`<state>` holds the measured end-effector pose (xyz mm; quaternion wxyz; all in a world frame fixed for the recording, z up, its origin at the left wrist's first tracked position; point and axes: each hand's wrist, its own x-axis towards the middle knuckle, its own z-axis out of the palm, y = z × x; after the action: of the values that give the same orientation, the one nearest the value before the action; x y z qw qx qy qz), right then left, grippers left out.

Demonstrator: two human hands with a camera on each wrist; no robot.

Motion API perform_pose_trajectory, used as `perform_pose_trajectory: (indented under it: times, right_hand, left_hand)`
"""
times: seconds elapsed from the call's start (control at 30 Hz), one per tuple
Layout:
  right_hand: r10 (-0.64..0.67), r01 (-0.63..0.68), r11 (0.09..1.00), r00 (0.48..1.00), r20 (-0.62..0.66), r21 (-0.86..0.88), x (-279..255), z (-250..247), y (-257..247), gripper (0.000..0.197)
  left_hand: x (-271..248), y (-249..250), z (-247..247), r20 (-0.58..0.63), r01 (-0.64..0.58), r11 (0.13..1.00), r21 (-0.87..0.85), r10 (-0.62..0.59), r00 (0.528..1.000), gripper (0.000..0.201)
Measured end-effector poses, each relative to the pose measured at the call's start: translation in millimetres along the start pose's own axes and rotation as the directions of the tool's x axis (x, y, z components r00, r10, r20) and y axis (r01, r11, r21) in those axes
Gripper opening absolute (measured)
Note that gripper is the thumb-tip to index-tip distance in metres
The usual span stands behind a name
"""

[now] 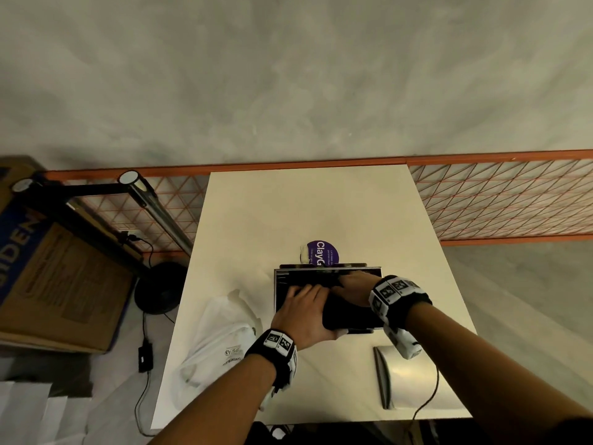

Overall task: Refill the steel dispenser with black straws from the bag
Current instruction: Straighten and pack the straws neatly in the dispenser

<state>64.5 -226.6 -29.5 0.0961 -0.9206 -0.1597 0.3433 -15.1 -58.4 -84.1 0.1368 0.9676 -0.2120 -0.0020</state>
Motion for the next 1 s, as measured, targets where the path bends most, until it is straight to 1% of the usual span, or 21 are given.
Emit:
perform_pose_trajectory:
  times: [0.13,0.2,0.3,0.4,0.5,0.57,0.63,0.67,0.77,0.83,0.87,0.93,1.0]
  right_hand:
    - [0.092,-0.091,0.995,0.994,0.05,-0.028,12,7,3,0.038]
    - [0.103,-0.099,0.993,0.992,0.07,-0.059,15,8,-2,0.037]
    - [0.112,-0.105,0.99,0.992,0.064,-0.098,16,6,-5,0.036]
    - [0.051,-0.049,0.997,0.998,0.036,-0.052,19,7,-6,0.035]
    - [0.008,-0.007,0.998,1.0,0.015,-0.058,18,9,-8,0.039]
    - [0.002,-0.003,0.998,1.0,-0.017,-0.061,16,11,-6,0.044]
    - [0.023,-0.023,1.0,0.999,-0.04,-0.003,17,14,-2,0.049]
    - [0.032,-0.029,0.998,0.998,-0.049,0.05,19,15,1,0.056]
    - [0.065,-0.053,0.985,0.995,-0.071,0.166,28,16,7,0.084]
    - [0.087,-0.075,0.981,0.994,-0.063,0.181,35,18,11,0.093]
    - [0.085,-0.073,0.982,0.994,-0.065,0.174,38,20,15,0.091]
    - [0.073,-0.06,0.983,0.995,-0.066,0.174,51,29,28,0.081]
    - [0.051,-0.042,0.987,0.997,-0.052,0.158,49,30,34,0.07]
  left_hand:
    - [-4,3,2,-0.029,-0.008,1.0,0.004,0.008,1.0,0.076]
    - [-7,3,4,-0.041,-0.013,1.0,0.0,0.013,0.999,0.076]
    - [-6,3,4,-0.039,-0.011,1.0,0.015,0.011,0.999,0.075]
    - [-3,1,3,-0.025,-0.009,1.0,0.012,0.009,1.0,0.074]
    - [-2,1,1,0.0,-0.002,1.0,0.016,0.002,1.0,0.076]
    - [-2,1,0,0.002,0.0,1.0,0.009,0.0,1.0,0.078]
    - [-3,1,1,0.003,-0.005,1.0,0.002,0.005,1.0,0.08]
    - [-4,1,2,0.002,-0.008,1.0,0.001,0.008,1.0,0.08]
    - [-2,0,2,-0.004,-0.013,1.0,0.002,0.013,1.0,0.08]
    - [0,0,2,-0.003,-0.015,1.0,0.003,0.015,1.0,0.079]
    - [0,0,1,-0.002,-0.018,1.0,0.004,0.018,1.0,0.079]
    - [-1,0,1,-0.009,-0.024,1.0,0.004,0.024,1.0,0.078]
    - [-4,1,2,-0.021,-0.031,0.999,0.003,0.032,0.999,0.078]
